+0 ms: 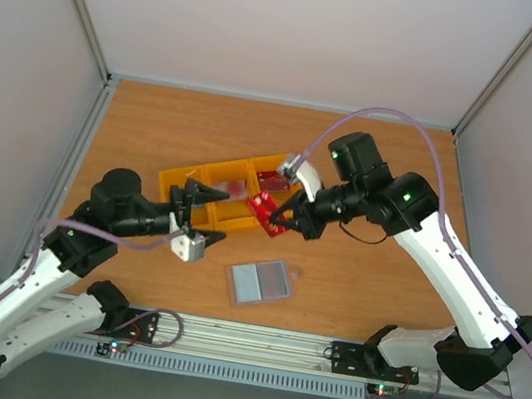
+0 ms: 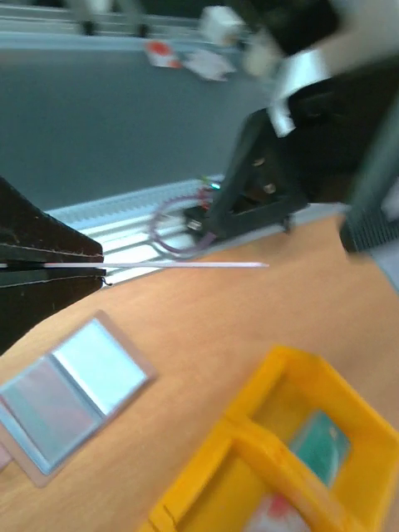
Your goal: Take the credit cards out of the card holder
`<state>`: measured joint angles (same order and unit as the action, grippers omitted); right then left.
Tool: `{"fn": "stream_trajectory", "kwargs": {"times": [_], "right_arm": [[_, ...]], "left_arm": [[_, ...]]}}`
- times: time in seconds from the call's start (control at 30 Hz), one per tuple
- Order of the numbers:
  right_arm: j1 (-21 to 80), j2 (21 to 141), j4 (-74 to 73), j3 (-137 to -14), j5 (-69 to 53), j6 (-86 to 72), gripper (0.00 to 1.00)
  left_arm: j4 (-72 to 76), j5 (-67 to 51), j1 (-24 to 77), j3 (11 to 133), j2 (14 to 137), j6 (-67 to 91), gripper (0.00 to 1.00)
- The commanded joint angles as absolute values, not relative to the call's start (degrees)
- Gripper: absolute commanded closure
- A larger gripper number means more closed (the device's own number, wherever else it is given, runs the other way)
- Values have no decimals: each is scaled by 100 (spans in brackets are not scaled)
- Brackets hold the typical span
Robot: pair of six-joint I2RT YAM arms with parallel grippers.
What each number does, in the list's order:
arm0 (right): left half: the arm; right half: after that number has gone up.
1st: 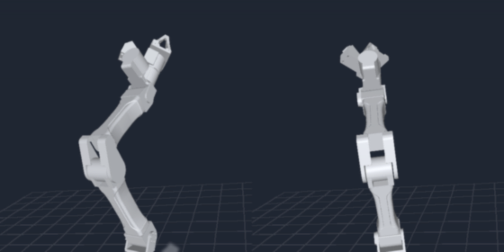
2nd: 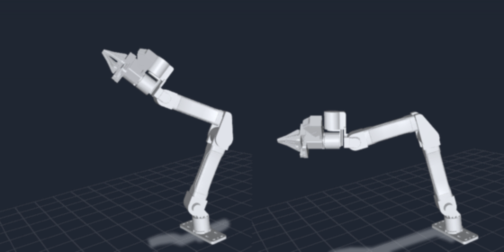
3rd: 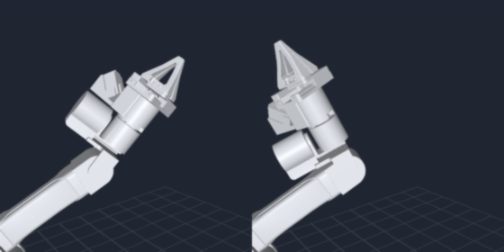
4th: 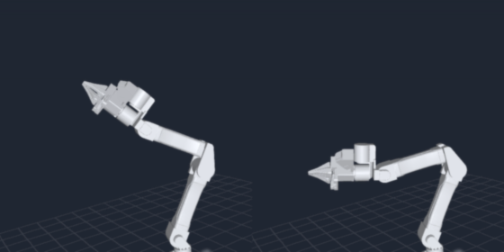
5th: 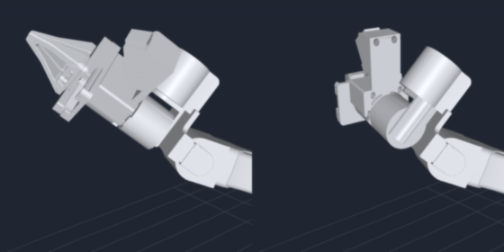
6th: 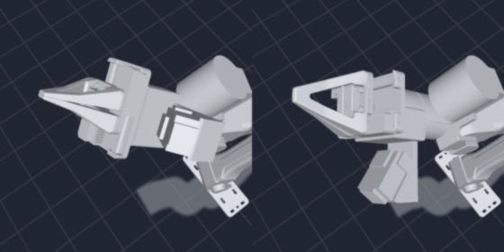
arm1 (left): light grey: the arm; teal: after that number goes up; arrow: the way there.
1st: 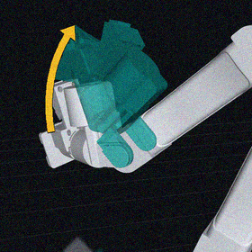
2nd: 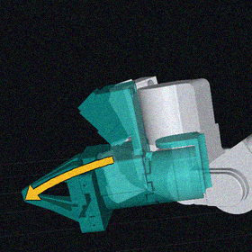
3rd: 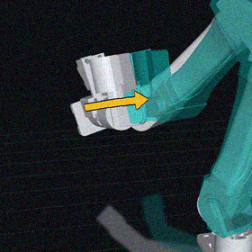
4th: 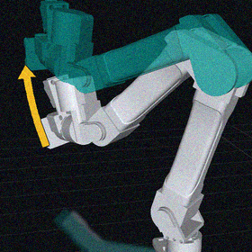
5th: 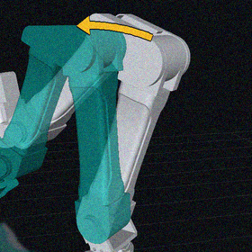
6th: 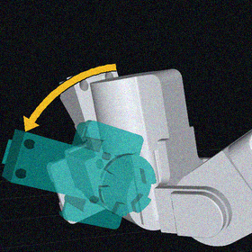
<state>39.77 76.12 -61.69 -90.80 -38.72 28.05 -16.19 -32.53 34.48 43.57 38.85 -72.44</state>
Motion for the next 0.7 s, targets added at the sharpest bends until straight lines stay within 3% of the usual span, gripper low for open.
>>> {"fn": "stream_trajectory", "kwargs": {"times": [0.0, 0.1, 0.23, 0.37, 0.5, 0.67], "right_arm": [[4489, 7691, -7873, -9375, -3642, 4824, 99], [4649, 7847, -8071, -9511, -3311, 5038, 98], [5249, 8486, -8515, -10006, -2439, 5268, 99], [5565, 8876, -8724, -10415, -2067, 5503, 99], [5701, 9012, -8634, -10658, -2081, 5565, 99], [5920, 9292, -8634, -11004, -1933, 5652, 99]], "left_arm": [[-3456, -4976, 3433, 4646, 3896, -3304, 19], [-2784, -5231, 3282, 4478, 3960, -1758, 21], [-1811, -5562, 3198, 4268, 4122, -995, 26], [-1436, -5567, 3199, 4166, 4285, -275, 39], [-1586, -5554, 3199, 4117, 4270, -252, 50], [-1242, -5640, 3216, 4026, 4339, -286, 55]]}}
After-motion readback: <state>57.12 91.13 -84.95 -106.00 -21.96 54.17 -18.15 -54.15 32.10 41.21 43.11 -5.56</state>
